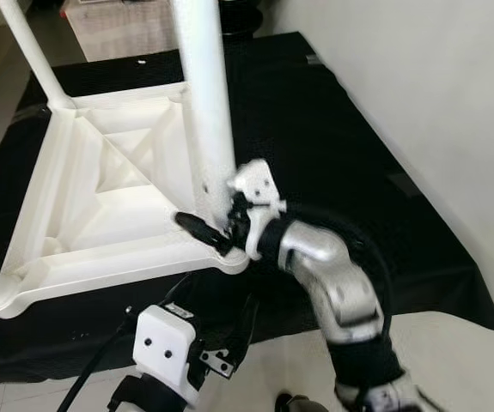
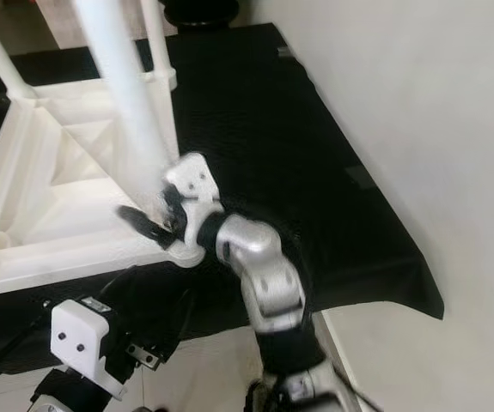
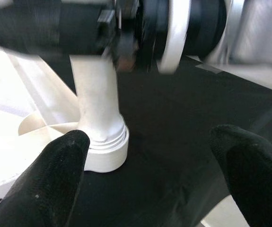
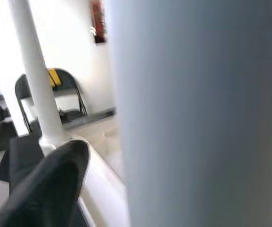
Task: Building children table
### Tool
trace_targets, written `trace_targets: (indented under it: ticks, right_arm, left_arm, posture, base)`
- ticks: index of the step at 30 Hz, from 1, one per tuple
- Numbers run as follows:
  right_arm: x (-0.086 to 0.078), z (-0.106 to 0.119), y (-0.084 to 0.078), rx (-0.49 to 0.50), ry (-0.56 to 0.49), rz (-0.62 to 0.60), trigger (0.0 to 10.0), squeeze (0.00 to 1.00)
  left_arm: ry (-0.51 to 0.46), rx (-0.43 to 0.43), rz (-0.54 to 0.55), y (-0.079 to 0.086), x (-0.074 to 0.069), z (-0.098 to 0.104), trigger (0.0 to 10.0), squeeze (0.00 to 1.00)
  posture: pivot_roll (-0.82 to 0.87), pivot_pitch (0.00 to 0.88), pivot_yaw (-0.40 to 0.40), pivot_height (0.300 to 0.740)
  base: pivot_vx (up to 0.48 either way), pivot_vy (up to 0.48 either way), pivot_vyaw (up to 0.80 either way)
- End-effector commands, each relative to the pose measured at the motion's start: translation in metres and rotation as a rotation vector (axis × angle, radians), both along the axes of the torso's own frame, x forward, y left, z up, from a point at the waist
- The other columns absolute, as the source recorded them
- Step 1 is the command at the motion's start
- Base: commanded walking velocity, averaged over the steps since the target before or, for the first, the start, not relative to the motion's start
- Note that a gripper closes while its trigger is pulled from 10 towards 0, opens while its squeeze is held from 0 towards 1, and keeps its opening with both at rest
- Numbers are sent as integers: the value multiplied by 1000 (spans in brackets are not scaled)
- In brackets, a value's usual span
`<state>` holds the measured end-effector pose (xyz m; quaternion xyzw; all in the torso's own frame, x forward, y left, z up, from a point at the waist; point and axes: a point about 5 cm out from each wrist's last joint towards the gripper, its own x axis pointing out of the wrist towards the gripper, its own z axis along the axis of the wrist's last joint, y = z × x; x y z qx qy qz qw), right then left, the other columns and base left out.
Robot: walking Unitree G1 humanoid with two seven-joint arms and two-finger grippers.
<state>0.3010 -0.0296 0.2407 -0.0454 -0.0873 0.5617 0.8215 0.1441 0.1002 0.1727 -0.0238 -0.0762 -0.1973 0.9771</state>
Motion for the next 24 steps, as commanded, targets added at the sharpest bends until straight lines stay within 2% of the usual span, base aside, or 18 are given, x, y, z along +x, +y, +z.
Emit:
trace_targets:
  ticks: [1,2,3,4,6,8,10,13,21,22,23,24]
  right_arm:
    - [-1,-1,3,-14,-31,176,10000,1000]
    - [-1,-1,3,-14,-31,176,10000,1000]
    - [0,2,0,-9,-42,242,10000,1000]
    - [4,7,-2,-4,-44,289,10000,0]
    - [4,7,-2,-4,-44,289,10000,0]
    - [12,17,-6,-26,-46,382,10000,0]
    - [12,17,-6,-26,-46,382,10000,0]
    - [24,29,-10,-105,-48,534,10000,0]
    - [29,27,-8,-147,-44,613,10000,0]
    - [30,26,-8,-144,-43,633,3608,0]
    - [30,26,-8,-138,-37,650,0,0]
    - [31,26,-8,-133,-32,661,0,0]
  left_arm:
    - [8,8,6,1,-3,-1,10000,0]
    - [8,8,6,1,-3,-1,10000,0]
    - [8,7,8,0,-3,-1,10000,0]
    - [7,8,9,0,-4,-1,10000,0]
    - [7,8,9,0,-4,-1,10000,0]
    - [8,8,9,-1,-5,0,10000,0]
    - [8,8,9,-1,-5,0,10000,0]
    - [14,8,6,-1,-9,1,10000,0]
    - [24,9,7,-2,-13,1,10000,0]
    - [26,10,7,-2,-14,1,10000,0]
    - [26,11,6,-2,-14,1,10000,0]
    - [26,11,7,-2,-14,2,10000,0]
  posture:
    - [30,206,-11,740]
    - [30,206,-11,740]
    - [32,207,-11,740]
    - [41,213,-11,740]
    - [41,213,-11,740]
    - [45,220,-9,740]
    - [45,220,-9,740]
    - [59,235,-14,740]
    - [100,238,-12,740]
    - [105,238,-12,740]
    - [105,238,-12,740]
    - [105,238,-12,740]
  base:
    - [0,0,0]
    - [0,0,0]
    - [0,0,0]
    - [0,0,0]
    - [0,0,0]
    - [0,0,0]
    - [0,0,0]
    - [0,0,0]
    - [0,0,0]
    - [0,0,0]
    - [0,0,0]
    - [0,0,0]
